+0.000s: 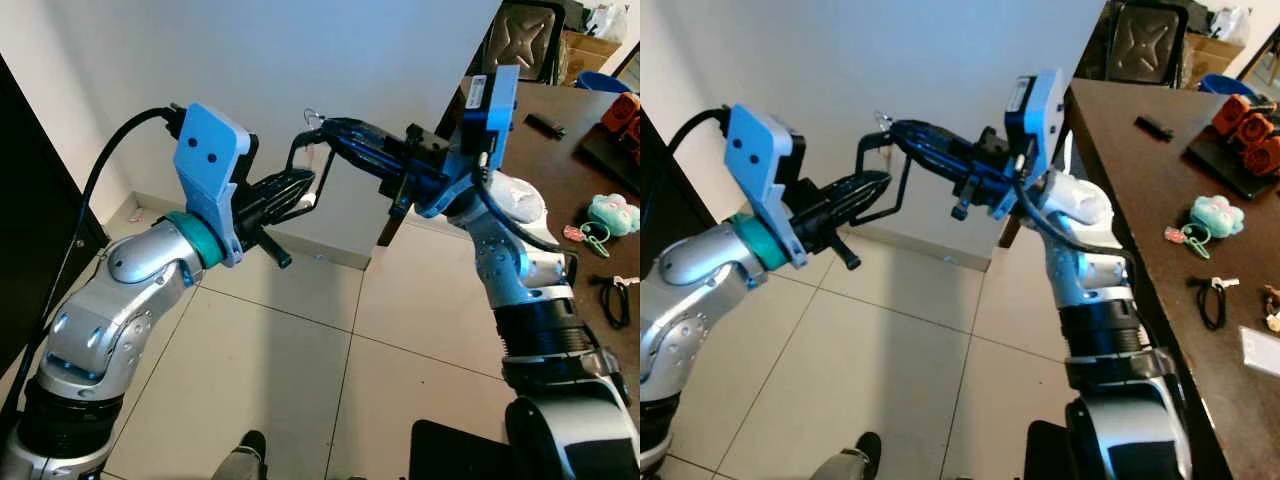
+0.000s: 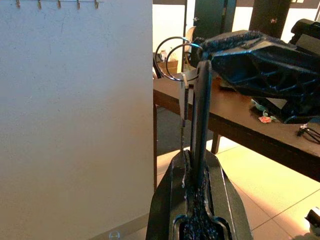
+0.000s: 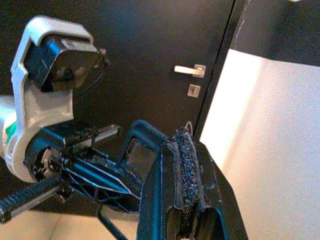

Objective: Hang keys on a hook

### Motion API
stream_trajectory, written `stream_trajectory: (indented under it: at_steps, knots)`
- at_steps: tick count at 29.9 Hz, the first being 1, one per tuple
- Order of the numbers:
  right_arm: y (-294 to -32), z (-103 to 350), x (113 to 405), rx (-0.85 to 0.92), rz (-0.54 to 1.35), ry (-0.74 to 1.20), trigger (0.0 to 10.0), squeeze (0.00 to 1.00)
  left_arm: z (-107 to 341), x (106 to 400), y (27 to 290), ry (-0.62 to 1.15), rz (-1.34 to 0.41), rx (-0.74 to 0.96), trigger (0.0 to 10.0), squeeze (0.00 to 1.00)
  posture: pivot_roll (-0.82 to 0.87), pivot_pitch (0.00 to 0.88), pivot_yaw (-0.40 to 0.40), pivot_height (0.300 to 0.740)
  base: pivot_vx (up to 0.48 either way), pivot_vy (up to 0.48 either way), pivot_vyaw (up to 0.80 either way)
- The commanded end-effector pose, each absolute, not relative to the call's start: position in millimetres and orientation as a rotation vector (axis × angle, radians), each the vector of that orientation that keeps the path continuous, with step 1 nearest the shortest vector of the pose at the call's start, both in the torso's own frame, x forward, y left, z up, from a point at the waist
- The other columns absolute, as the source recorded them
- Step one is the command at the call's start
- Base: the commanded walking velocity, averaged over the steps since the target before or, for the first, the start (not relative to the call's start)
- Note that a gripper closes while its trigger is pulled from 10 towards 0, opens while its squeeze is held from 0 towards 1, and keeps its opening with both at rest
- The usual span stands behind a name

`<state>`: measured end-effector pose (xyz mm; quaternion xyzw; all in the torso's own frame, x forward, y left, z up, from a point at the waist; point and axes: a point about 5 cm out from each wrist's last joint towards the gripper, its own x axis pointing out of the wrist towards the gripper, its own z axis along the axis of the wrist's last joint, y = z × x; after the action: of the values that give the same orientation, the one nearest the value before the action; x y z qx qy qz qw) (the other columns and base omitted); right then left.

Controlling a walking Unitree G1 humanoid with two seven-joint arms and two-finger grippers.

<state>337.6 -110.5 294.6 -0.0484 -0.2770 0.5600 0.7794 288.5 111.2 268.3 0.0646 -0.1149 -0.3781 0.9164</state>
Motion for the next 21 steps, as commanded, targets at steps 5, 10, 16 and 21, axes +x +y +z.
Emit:
stream_trajectory:
  at_steps: [5,10,16,21]
  knots:
    - [-111.9,298.5,338.0,0.026,1.207,-0.632,0.0,0.00,273.8,288.2,109.4,-0.276,-0.758,0.138,0.0,0.00,0.11,0.076,-0.046,0.740,0.000,0.000,0.00]
    - [-105.9,293.6,336.8,0.137,1.211,-0.635,0.0,0.00,276.9,289.5,107.5,-0.303,-0.744,0.112,4.0,0.00,0.11,0.075,-0.047,0.740,0.000,0.000,0.00]
    - [-95.7,280.7,334.6,0.101,1.229,-0.589,0.0,0.00,278.2,289.5,105.1,-0.309,-0.747,0.102,3.9,0.00,0.11,0.078,-0.042,0.740,0.000,0.000,0.00]
    - [-102.4,285.6,340.8,0.097,1.135,-0.596,10.0,0.62,278.4,290.0,105.0,-0.309,-0.746,0.104,3.8,0.00,0.11,0.081,-0.041,0.740,0.000,0.000,0.00]
